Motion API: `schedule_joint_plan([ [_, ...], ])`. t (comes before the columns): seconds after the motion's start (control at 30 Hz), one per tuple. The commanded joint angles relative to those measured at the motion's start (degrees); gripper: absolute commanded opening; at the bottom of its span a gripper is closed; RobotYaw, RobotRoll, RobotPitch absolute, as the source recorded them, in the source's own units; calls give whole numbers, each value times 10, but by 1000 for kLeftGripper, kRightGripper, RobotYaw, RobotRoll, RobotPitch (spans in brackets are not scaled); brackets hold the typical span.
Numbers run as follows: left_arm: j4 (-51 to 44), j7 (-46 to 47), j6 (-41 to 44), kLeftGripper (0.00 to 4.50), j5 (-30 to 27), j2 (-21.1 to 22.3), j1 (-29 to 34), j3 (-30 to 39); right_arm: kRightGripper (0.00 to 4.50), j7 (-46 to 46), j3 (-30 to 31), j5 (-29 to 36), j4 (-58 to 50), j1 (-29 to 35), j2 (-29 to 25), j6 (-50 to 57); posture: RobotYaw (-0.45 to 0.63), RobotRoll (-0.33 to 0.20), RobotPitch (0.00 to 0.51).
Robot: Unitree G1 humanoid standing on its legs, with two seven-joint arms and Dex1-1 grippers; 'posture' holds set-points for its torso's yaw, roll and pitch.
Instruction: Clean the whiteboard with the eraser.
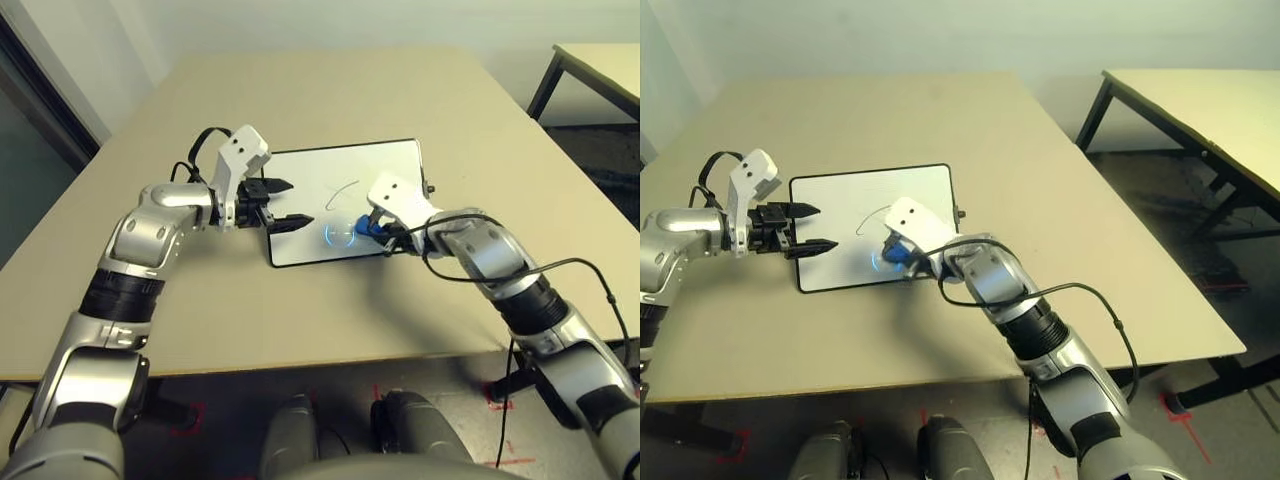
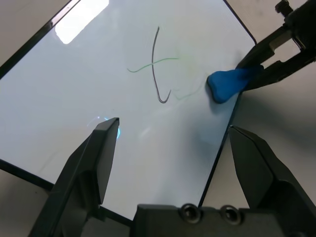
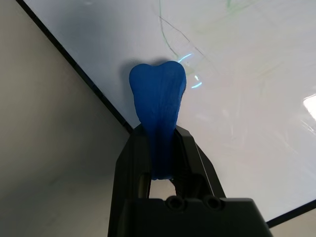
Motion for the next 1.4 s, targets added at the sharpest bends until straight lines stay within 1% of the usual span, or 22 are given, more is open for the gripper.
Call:
schedule_joint_plan([
  [0.03, -10, -1, 6, 4500, 6, 3, -7, -6, 584, -7, -7, -8, 59, -36, 1, -30, -41, 0, 27],
  [0.2, -19, -1, 13, 4500, 3, 2, -6, -8, 583, -19, -31, -14, 146, -97, 12, -79, -38, 0, 31],
  [0.3, -23, -1, 17, 4500, 2, 3, -4, -7, 582, -19, -34, -17, 160, -107, 15, -91, -35, 0, 32],
  [0.43, -29, 0, 23, 4500, 1, 4, -3, -7, 582, -7, -16, -15, 114, -84, 15, -68, -33, 0, 33],
  [0.57, -33, 0, 28, 4500, 1, 3, -2, -7, 581, 4, 11, -11, 53, -42, 8, -37, -34, 0, 35],
  [0.67, -32, 0, 29, 4500, 1, 2, -3, -8, 581, 9, 25, -15, 43, -26, 3, -36, -36, 0, 35],
  [0.73, -31, 0, 28, 4500, 2, 1, -5, -8, 581, 10, 28, -19, 54, -30, 4, -44, -37, 0, 35],
  [0.87, -32, 0, 29, 4500, 2, -1, -5, -10, 581, 3, 18, -30, 117, -71, 17, -82, -37, 0, 36],
  [1.03, -33, 0, 29, 4500, 2, -1, -5, -11, 578, -12, -7, -40, 224, -150, 39, -148, -28, 0, 38],
  [1.13, -35, 1, 29, 4500, 2, 0, -2, -11, 577, -13, -14, -43, 258, -172, 47, -168, -23, 0, 38],
  [1.23, -39, 3, 30, 4500, 0, 0, 2, -9, 577, -3, -5, -44, 231, -157, 47, -157, -18, 0, 39],
  [1.3, -41, 4, 31, 4500, -1, 0, 6, -7, 577, 17, 18, -40, 163, -121, 35, -123, -17, 0, 40],
  [1.4, -42, 5, 31, 4500, -1, 1, 8, -6, 576, 33, 37, -38, 88, -84, 22, -85, -19, 0, 40],
])
